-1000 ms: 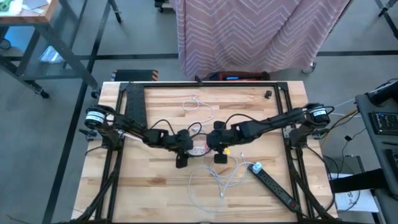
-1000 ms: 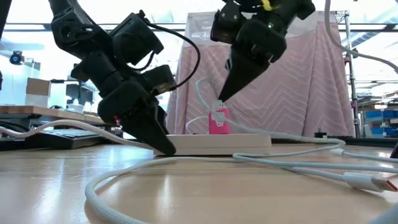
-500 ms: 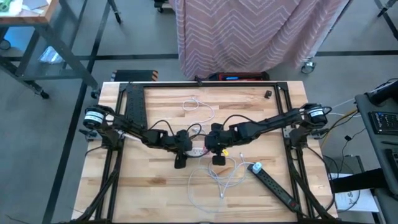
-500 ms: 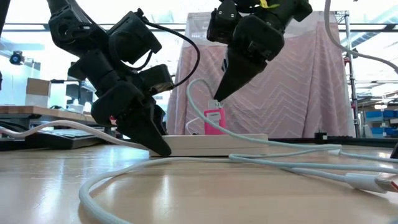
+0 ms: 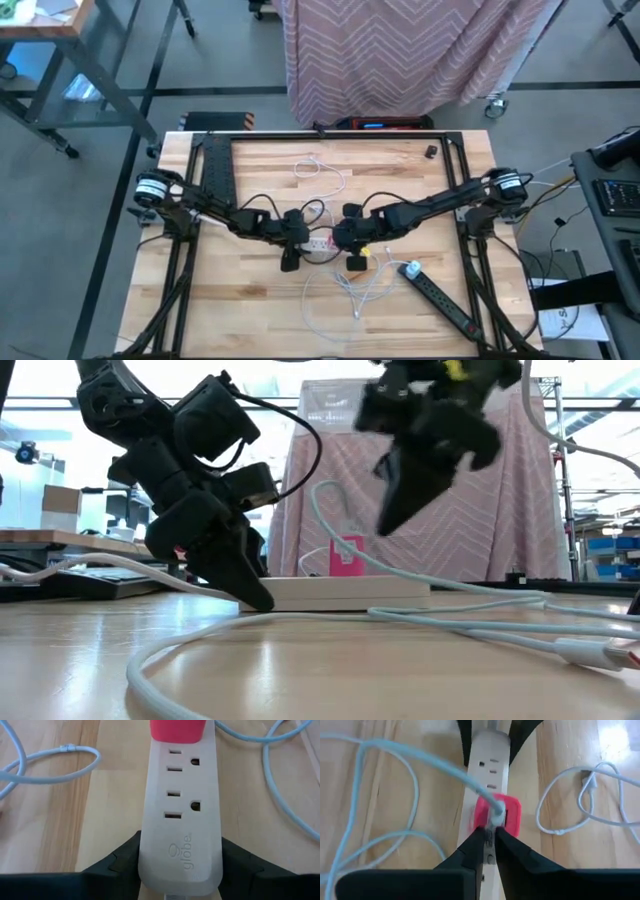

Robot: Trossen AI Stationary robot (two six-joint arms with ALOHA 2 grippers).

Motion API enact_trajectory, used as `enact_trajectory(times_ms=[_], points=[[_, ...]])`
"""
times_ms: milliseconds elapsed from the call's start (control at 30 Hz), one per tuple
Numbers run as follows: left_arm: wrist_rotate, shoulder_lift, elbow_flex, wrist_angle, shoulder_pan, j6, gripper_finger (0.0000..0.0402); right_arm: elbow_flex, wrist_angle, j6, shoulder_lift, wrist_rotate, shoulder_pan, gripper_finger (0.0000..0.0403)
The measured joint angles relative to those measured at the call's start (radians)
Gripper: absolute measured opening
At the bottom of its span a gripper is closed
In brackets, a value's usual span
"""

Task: Insert USB
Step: Insert the pink charger adapter into the white outlet extension

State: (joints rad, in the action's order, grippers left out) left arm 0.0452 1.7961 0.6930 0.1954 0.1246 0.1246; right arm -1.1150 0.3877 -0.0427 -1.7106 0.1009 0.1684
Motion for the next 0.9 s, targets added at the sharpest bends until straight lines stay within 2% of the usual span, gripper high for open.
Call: enact_trajectory(times_ms=[67, 233, 367, 533, 700, 900], points=[[0.003, -0.013, 0.000, -0.026, 0.005, 0.006, 0.0178, 0.002, 0.063, 0.031, 0.049, 0.024, 0.001, 0.0042], [0.010, -0.098, -0.003, -0.125, 0.025, 0.028, 0.0178, 0.018, 0.086, 0.055, 0.193, 0.136, 0.006, 0.0050], [-0.005, -0.197, -0.005, -0.328, 0.027, 0.067, 0.0178, 0.077, 0.047, 0.054, 0.263, 0.143, 0.026, 0.0055], [-0.004, -0.305, -0.025, -0.604, 0.040, 0.135, 0.0178, 0.200, -0.128, 0.055, 0.304, 0.153, 0.072, 0.0048], [-0.015, -0.414, -0.089, -0.750, 0.075, 0.210, 0.0177, 0.281, -0.362, 0.071, 0.299, 0.151, 0.116, 0.0039], [-0.085, -0.541, -0.171, -0.892, 0.165, 0.315, 0.0177, 0.295, -0.436, 0.068, 0.267, 0.156, 0.129, 0.0043]])
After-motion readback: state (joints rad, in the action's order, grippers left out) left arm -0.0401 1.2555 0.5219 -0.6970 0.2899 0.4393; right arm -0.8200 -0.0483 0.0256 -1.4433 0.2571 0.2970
